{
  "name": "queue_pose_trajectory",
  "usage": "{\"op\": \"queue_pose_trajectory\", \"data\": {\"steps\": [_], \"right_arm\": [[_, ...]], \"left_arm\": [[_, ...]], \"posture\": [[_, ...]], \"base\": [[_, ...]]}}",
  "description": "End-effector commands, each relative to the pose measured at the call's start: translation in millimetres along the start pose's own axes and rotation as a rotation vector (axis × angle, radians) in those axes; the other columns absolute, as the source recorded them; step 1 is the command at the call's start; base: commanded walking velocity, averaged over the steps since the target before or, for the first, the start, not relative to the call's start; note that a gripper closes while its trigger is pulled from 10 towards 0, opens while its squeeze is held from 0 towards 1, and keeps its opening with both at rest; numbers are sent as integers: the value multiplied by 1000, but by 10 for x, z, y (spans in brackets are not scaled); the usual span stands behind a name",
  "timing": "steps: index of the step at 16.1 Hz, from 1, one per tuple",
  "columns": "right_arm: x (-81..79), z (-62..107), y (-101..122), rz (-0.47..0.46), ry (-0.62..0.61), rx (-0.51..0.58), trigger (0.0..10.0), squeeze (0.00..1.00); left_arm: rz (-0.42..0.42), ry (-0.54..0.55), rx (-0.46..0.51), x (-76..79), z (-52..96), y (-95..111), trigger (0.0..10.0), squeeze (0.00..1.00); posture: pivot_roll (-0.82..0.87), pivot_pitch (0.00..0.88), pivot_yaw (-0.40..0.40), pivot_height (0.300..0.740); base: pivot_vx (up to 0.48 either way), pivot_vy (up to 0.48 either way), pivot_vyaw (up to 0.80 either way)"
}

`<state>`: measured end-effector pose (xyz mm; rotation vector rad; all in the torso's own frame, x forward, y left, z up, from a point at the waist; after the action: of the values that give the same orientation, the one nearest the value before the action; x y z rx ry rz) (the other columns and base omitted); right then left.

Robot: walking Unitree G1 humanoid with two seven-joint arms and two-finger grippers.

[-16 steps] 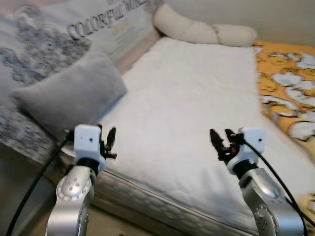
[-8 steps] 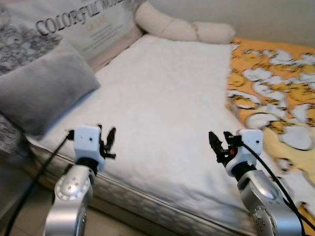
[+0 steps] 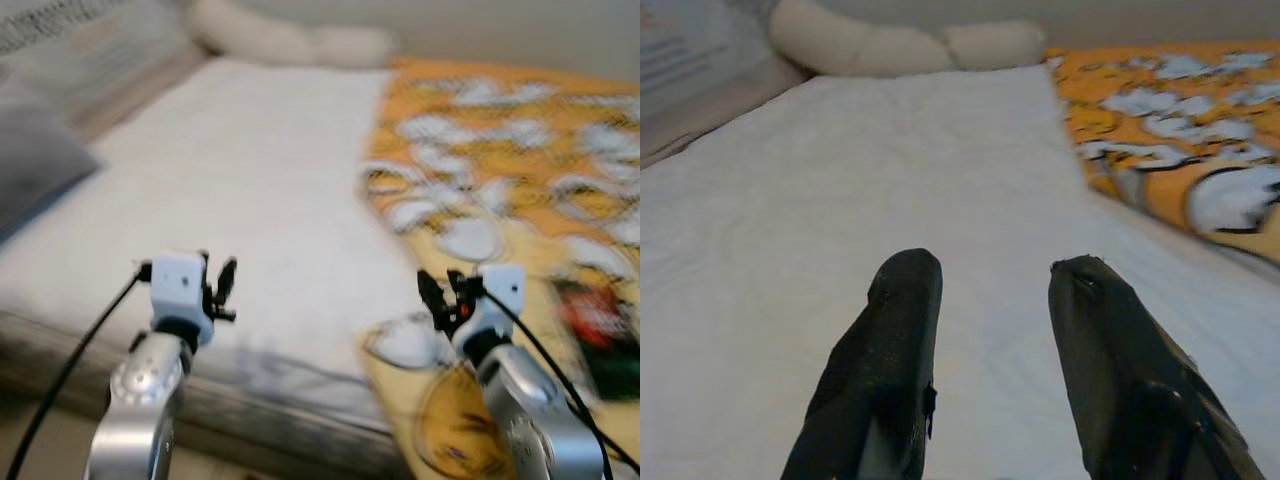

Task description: Clean up the room

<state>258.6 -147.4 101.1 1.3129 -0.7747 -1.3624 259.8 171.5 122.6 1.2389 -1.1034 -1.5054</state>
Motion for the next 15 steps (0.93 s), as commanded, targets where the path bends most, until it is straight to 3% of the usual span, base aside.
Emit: {"op": "queue_pose_trajectory", "data": {"steps": [1, 15], "right_arm": [[-94, -26, 34, -3, 36, 16, 10000, 0], [-137, -31, -26, 11, 89, -22, 10000, 0]], "left_arm": [[-12, 17, -18, -61, 27, -39, 10000, 0], [-21, -2, -20, -35, 50, -47, 10000, 0]], "posture": [[16, 0, 26, 740], [17, 0, 33, 740]], "base": [[0, -480, 0], [0, -480, 0]]}}
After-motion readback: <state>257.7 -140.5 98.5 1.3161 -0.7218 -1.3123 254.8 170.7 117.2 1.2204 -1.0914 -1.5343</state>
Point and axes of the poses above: a point about 5 cm out from each wrist's last joint towards the gripper, its own z axis pointing back from the gripper into the wrist, its own y axis along the axis of the wrist's last joint, x = y × z, the point moved 2 cm from there along -z, pointing out of the wrist towards the gripper, and after that the axes turned 7 degrees about -z, right-handed, at the moved point
